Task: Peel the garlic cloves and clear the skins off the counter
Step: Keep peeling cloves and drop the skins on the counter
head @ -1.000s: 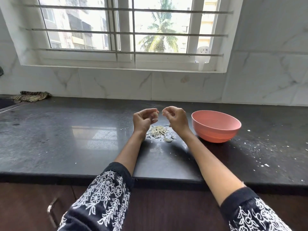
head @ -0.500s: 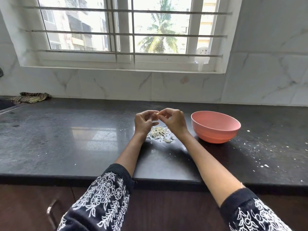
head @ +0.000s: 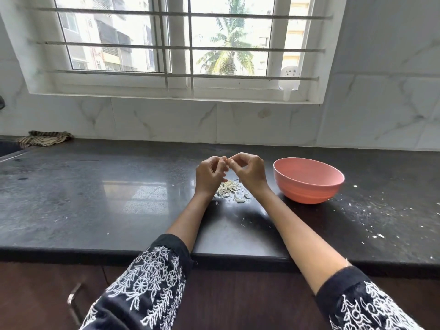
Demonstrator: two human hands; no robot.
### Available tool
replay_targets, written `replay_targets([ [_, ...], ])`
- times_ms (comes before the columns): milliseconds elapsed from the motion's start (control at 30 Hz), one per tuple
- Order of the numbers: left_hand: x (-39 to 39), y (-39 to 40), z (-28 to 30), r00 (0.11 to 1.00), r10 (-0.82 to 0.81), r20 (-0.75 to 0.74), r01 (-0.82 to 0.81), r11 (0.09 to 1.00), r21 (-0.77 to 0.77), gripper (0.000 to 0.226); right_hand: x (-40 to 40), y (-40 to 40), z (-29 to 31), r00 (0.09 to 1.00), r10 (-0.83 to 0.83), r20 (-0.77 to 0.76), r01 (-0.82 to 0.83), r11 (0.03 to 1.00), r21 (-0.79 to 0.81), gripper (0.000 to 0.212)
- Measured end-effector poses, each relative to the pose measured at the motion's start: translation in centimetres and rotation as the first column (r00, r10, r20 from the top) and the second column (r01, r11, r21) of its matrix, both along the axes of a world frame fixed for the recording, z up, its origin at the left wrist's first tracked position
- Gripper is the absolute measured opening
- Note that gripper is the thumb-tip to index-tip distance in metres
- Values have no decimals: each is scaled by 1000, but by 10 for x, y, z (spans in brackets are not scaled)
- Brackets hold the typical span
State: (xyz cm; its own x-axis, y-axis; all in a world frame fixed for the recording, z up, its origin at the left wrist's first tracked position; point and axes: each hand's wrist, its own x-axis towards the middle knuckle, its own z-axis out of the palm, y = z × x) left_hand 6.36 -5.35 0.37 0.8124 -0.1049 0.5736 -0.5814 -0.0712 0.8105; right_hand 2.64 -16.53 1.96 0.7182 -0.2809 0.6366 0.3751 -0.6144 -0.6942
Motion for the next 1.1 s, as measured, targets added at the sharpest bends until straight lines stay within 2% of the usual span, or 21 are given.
replay_targets([
  [100,3,2,-1,996,79,52,-85,989,120,33,-2,4,0,1000,11,-4,-11,997,-75,10],
  [233,1,6,3,996,87,12,-88,987,132,33,-3,4,0,1000,30,3,-29,992,-120,8],
  [367,0,4,4,993,0,-117,0,1000,-4,39,-4,5,1,998,52,33,-48,993,-105,9],
  [467,-1,3,6,943,-150,-298,105,981,-162,41,-7,10,3,994,94,53,-88,991,-106,8],
  [567,-4,1,8,904,-209,-373,128,965,-231,47,-7,11,4,993,110,50,-104,989,-108,7],
  [800,-6,-3,6,940,-210,-268,164,970,-181,35,1,8,-1,997,45,63,-38,993,-113,11],
  [933,-8,-7,6,955,-211,-209,168,964,-206,37,2,13,-2,998,7,60,2,989,-145,15],
  [1100,-11,-9,6,959,-223,-174,184,959,-216,41,-1,21,-3,997,12,70,-4,995,-104,19],
])
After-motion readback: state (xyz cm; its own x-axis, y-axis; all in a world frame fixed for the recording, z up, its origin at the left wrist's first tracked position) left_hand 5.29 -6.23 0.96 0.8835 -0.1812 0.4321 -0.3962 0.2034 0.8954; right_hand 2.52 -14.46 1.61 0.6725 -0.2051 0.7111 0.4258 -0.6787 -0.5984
